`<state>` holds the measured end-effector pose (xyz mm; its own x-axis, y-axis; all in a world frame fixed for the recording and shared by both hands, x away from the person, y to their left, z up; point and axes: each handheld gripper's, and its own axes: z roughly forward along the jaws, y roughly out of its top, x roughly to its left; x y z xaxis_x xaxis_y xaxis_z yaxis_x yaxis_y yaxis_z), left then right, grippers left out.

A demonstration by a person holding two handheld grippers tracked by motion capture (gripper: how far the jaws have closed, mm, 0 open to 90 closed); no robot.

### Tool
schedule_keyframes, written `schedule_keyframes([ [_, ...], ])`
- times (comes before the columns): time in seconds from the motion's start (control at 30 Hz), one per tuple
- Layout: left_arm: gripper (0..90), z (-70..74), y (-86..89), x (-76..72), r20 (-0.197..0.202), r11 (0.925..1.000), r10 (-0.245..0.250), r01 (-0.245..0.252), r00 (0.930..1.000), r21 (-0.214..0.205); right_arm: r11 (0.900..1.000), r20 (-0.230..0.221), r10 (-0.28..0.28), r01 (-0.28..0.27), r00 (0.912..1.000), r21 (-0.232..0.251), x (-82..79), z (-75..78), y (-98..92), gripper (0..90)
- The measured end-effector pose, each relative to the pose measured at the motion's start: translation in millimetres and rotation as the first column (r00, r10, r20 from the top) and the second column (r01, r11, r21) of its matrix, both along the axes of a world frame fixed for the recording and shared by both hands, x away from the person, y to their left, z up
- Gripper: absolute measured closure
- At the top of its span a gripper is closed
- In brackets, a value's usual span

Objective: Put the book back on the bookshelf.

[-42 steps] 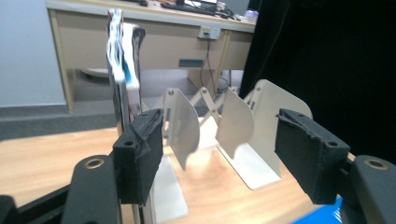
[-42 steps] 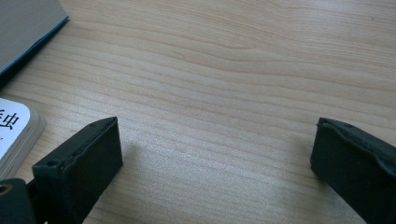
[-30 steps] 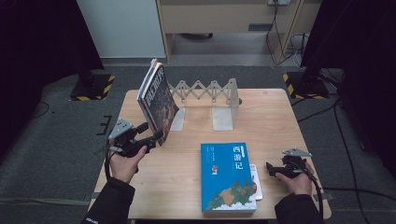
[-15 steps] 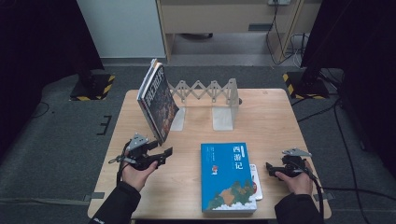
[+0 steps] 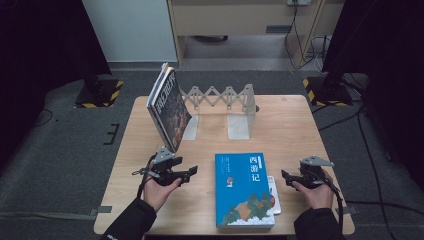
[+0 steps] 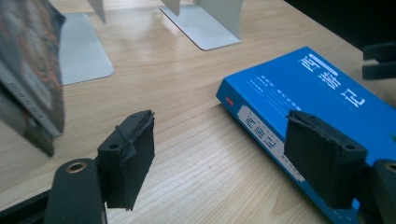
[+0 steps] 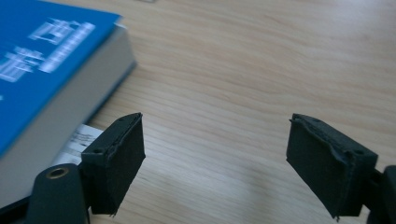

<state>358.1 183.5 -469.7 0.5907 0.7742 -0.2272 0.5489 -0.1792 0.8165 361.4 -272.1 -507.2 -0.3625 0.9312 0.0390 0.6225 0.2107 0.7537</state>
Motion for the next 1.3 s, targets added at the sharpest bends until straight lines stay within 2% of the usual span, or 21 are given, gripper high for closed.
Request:
schedule_keyframes([
  [0.1, 23.5, -1.3, -4.9, 1.1, 0.002, 0.9999, -0.016, 0.016, 0.9999, 0.005, 0.9990, 0.004, 0.030, -0.030, 0.9995, 0.033, -2.3, 4.3, 7.8, 21.1],
  [0.3, 23.5, -4.8, -11.9, 5.6, -0.014, 0.9996, -0.029, 0.029, 0.9995, -0.003, 0.9955, 0.011, 0.071, -0.071, 0.9974, 0.063, -2.3, 10.0, 15.9, 22.7],
  [0.47, 23.4, -9.4, -22.7, 10.7, -0.041, 0.9988, -0.041, 0.040, 0.9983, -0.029, 0.9906, 0.014, 0.081, -0.082, 0.9966, 0.109, -3.5, 14.7, 22.4, 22.6],
  [0.67, 23.4, -21.2, -40.9, 16.4, -0.083, 0.9969, -0.073, 0.070, 0.9939, -0.035, 0.9843, 0.012, 0.120, -0.120, 0.9927, 0.130, -4.4, 17.5, 33.8, 22.8],
  [0.9, 23.0, -29.7, -57.4, 17.4, -0.103, 0.9935, -0.113, 0.113, 0.9882, -0.014, 0.9804, -0.007, 0.162, -0.160, 0.9867, 0.114, -4.4, 14.2, 44.7, 23.1],
  [1.03, 22.1, -34.2, -63.8, 18.5, -0.118, 0.9918, -0.128, 0.126, 0.9847, -0.018, 0.9772, -0.021, 0.171, -0.166, 0.9851, 0.132, -3.8, 11.2, 48.5, 23.3],
  [1.13, 21.7, -39.7, -68.1, 19.8, -0.135, 0.9901, -0.138, 0.140, 0.9812, 0.005, 0.9750, -0.036, 0.180, -0.173, 0.9831, 0.139, -3.9, 8.7, 50.9, 23.3],
  [1.17, 21.4, -41.2, -68.9, 20.1, -0.141, 0.9898, -0.141, 0.143, 0.9799, 0.004, 0.9749, -0.043, 0.182, -0.175, 0.9823, 0.138, -4.1, 8.4, 52.0, 23.2],
  [1.3, 17.5, -46.4, -72.1, 22.8, -0.175, 0.9894, -0.144, 0.139, 0.9741, -0.043, 0.9736, -0.047, 0.196, -0.189, 0.9795, 0.129, -3.6, 6.2, 54.8, 23.3],
])
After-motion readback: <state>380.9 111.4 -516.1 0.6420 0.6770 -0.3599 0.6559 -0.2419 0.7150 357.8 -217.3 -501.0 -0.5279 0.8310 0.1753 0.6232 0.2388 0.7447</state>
